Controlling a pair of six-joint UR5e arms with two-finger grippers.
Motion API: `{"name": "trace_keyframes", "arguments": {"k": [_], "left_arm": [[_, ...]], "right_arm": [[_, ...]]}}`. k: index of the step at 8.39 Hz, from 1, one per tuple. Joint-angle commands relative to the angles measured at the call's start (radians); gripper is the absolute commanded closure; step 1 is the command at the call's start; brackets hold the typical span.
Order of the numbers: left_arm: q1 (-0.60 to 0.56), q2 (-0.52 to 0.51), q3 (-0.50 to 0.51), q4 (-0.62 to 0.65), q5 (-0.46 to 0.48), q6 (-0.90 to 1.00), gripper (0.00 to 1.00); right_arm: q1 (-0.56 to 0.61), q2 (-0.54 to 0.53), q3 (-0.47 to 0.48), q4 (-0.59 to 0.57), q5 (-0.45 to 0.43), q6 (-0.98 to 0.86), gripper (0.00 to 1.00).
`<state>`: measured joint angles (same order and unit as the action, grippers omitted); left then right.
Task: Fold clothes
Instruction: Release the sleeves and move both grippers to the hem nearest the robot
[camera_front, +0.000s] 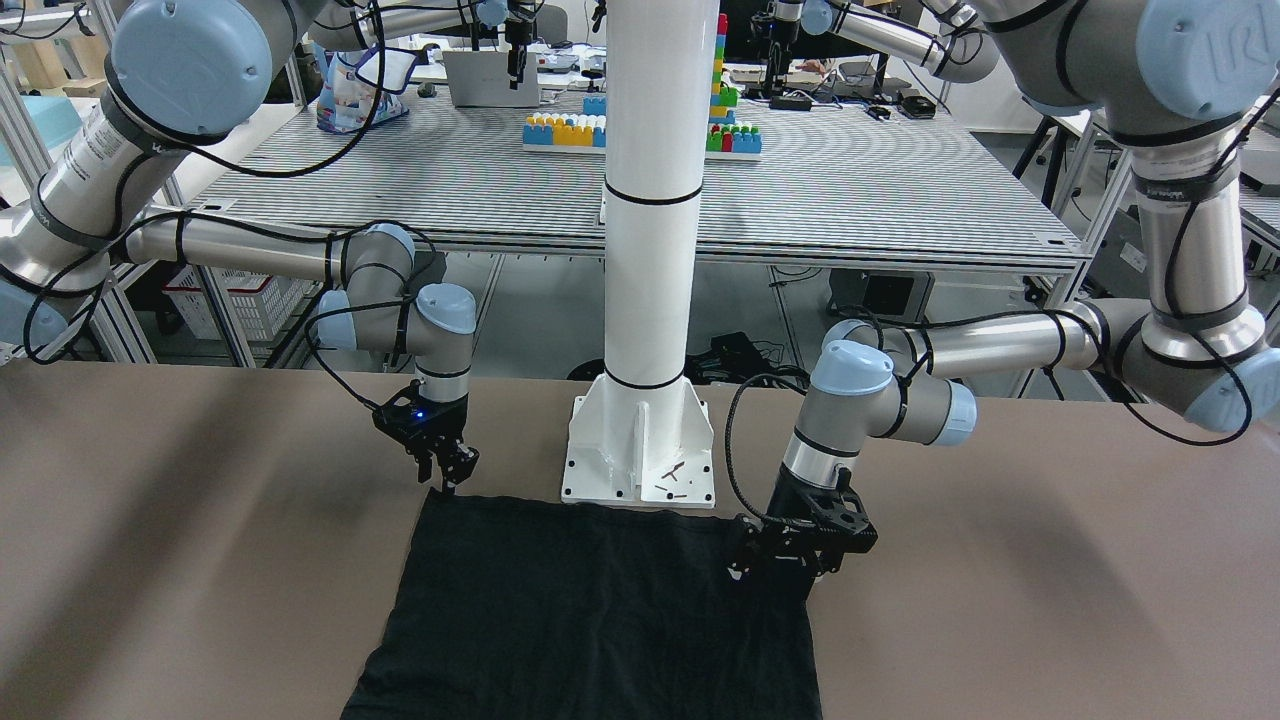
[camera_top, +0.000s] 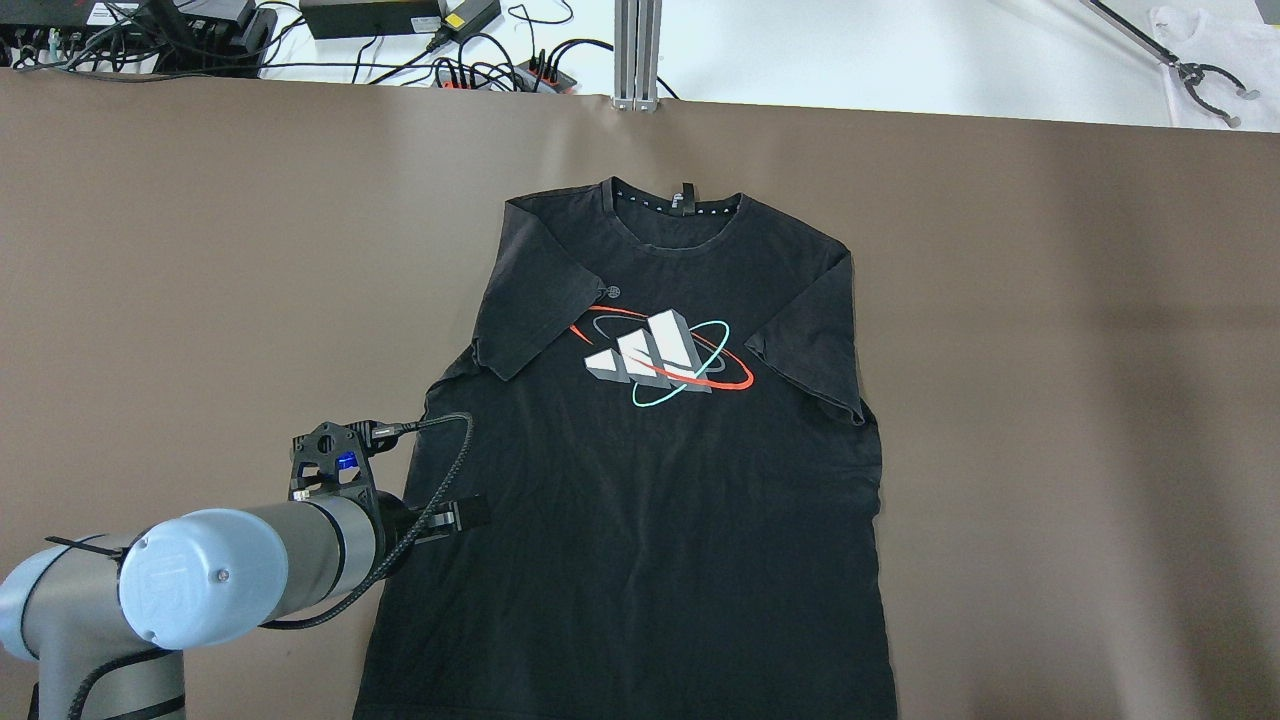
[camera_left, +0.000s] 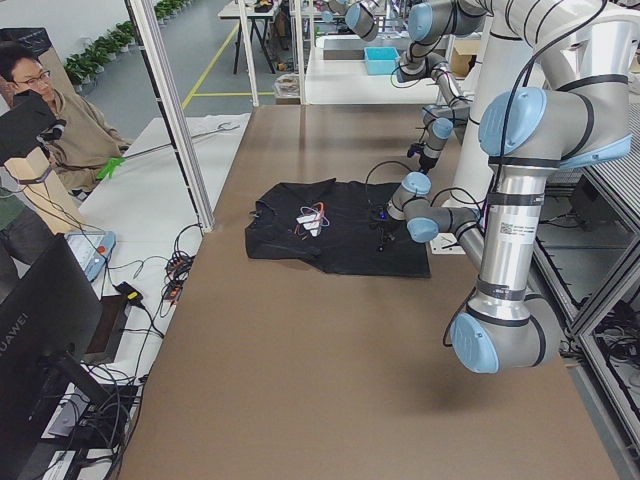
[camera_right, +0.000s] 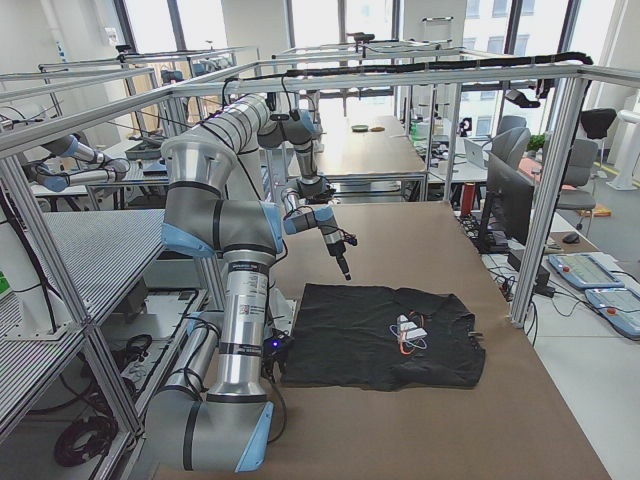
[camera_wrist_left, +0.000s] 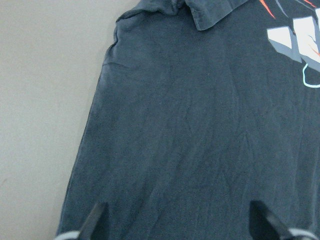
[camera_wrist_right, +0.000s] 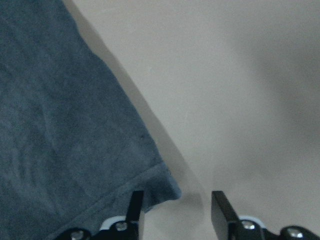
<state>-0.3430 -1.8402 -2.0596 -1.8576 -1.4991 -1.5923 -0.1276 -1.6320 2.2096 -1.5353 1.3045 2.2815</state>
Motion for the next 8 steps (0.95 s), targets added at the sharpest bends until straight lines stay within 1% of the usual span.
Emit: {"name": "trace_keyframes", "arguments": {"k": [1,2,3,5,6,7,8], "left_arm": [[-0.001,-0.001,0.000,0.001,0.002,0.000,0.00],[-0.001,0.001,0.000,0.001,0.002,0.000,0.00],[-0.001,0.001,0.000,0.001,0.000,0.000,0.00],[-0.001,0.009,0.000,0.001,0.002,-0.001,0.00],[-0.001,0.025,0.000,0.003,0.002,-0.017,0.00],[0.004,0.080,-0.008,0.003,0.013,-0.076,0.00],[0.091,0.135,-0.040,0.003,0.093,-0.113,0.00]], "right_arm": [[0.006,-0.002,-0.001,-0.005,-0.010,-0.005,0.57],[0.006,0.000,0.001,-0.006,-0.030,-0.004,0.85],[0.006,0.001,0.007,-0.006,-0.030,-0.005,1.00],[0.034,0.001,0.033,-0.009,-0.028,-0.016,1.00],[0.034,0.009,0.063,-0.046,-0.027,-0.020,1.00],[0.036,0.012,0.096,-0.063,-0.019,-0.039,1.00],[0.039,0.011,0.123,-0.065,-0.016,-0.056,1.00]]}}
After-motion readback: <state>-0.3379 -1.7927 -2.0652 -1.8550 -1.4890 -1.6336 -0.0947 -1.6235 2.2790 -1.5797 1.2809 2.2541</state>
